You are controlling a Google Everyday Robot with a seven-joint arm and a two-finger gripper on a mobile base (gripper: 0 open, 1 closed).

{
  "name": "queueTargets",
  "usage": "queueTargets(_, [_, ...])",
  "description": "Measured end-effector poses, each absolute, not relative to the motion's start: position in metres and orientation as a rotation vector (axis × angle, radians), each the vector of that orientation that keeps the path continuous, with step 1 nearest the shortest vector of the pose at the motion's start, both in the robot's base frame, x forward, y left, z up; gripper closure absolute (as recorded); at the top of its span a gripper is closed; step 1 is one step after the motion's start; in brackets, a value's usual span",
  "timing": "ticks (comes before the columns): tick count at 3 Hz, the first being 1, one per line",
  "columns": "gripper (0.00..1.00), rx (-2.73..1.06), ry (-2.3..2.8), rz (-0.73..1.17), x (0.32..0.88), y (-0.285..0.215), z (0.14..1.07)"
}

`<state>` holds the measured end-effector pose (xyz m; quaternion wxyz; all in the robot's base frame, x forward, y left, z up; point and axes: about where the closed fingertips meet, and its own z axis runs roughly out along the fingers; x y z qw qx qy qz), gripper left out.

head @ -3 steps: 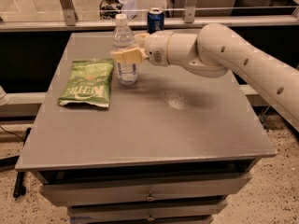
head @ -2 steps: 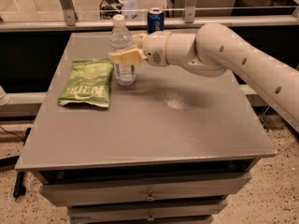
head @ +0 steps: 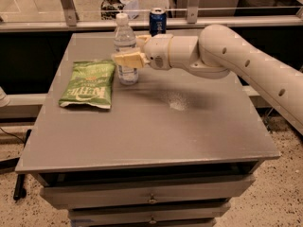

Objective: Move blue plastic bottle near green jalapeno chip bag

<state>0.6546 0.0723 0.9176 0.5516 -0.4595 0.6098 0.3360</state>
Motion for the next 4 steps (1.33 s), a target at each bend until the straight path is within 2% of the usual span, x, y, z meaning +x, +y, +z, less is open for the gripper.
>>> queueTargets(1, [0.00,-1.102,1.441,0.799,0.650,0.071,0.918])
queueTargets(2, [0.00,-1.114,1.452,0.783,0.641,0.060,0.920])
queueTargets(4, [0.00,-1.057,1.462,0.632,0.610,-0.048,0.955])
